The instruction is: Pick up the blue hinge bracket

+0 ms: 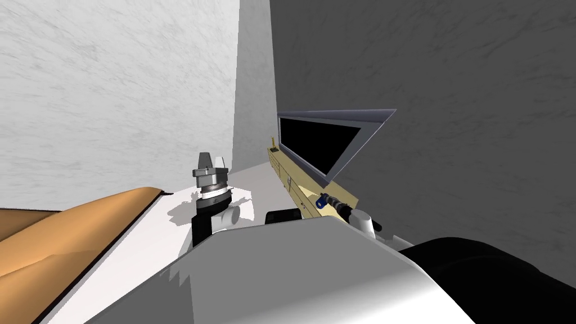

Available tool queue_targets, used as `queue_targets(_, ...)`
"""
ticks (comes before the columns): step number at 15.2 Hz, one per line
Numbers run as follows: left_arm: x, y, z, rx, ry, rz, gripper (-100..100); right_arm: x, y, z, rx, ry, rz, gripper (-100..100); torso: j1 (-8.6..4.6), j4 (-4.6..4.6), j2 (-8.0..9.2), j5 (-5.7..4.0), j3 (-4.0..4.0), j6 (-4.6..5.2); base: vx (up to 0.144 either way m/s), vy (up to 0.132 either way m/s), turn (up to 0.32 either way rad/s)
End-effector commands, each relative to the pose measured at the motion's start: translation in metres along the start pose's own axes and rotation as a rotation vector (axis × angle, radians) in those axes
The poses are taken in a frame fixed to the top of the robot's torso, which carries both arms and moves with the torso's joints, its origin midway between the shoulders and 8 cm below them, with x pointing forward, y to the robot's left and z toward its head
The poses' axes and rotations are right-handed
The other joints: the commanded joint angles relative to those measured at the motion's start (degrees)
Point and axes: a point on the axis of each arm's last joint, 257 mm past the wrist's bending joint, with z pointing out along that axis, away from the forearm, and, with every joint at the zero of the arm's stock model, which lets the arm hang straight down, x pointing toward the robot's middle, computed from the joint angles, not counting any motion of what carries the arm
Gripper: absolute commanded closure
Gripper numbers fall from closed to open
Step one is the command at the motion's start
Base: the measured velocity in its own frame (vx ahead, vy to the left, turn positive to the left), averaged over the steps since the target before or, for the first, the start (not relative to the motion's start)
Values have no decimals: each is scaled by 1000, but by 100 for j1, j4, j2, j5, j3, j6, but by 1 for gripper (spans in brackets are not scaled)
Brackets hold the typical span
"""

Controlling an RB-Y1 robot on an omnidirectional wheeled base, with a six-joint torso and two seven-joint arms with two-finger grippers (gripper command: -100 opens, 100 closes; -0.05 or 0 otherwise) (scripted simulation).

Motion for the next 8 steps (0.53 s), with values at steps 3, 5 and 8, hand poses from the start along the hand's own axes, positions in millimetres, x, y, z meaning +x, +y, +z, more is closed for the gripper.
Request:
queue_targets(3,0,0,0,0,0,0,0,-15,20,-3,-40,-61,64,-100,1,1,6,0,3,1,21,5,22)
queue_targets(5,0,0,0,0,0,0,0,-19,22,-4,-50,-74,107,-100,3,0,-1,1,0,-2,39,7,79)
queue_targets(8,0,0,0,0,0,0,0,-28,39,-9,-85,-117,150,-100,1,1,6,0,3,1,20,4,34)
